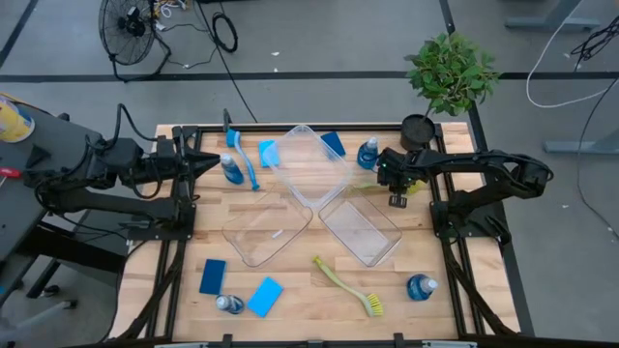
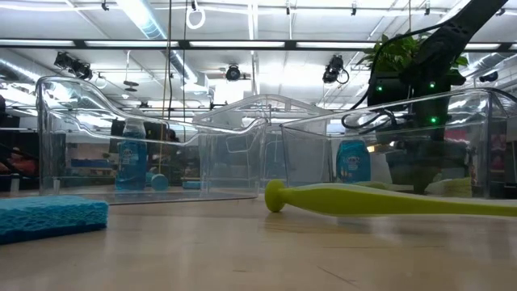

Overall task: Pick & Place Kitchen Sink Supplies
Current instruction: Put the yellow toilet brush into the transparent container

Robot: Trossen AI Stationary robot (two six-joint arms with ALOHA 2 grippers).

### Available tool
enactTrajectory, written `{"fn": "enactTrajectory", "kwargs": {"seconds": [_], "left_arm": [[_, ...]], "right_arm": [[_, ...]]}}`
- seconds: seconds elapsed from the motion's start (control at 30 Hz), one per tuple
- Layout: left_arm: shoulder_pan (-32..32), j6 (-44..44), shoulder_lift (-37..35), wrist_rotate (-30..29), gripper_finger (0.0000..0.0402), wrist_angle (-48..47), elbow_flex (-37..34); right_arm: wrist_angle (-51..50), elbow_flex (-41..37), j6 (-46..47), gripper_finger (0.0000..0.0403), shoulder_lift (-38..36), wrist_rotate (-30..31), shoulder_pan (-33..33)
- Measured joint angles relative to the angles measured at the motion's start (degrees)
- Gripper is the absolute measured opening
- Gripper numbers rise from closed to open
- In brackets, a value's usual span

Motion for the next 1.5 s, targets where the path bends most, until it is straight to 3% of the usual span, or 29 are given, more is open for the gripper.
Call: {"fn": "enactTrajectory", "kwargs": {"seconds": [0.53,0.83,1.5], "left_arm": [[0.0,0.04,0.0,0.0,0.0048,0.0,0.0],[0.0,0.04,0.0,0.0,0.0048,0.02,0.0],[0.0,0.04,0.0,0.0,0.0048,0.02,0.0]], "right_arm": [[-8.14,6.46,1.96,0.0041,-0.11,4.7,0.0],[-16.52,9.57,3.53,0.0041,-0.79,3.86,0.11],[-37.35,22.75,9.24,0.004,-10.43,1.16,0.13]]}}
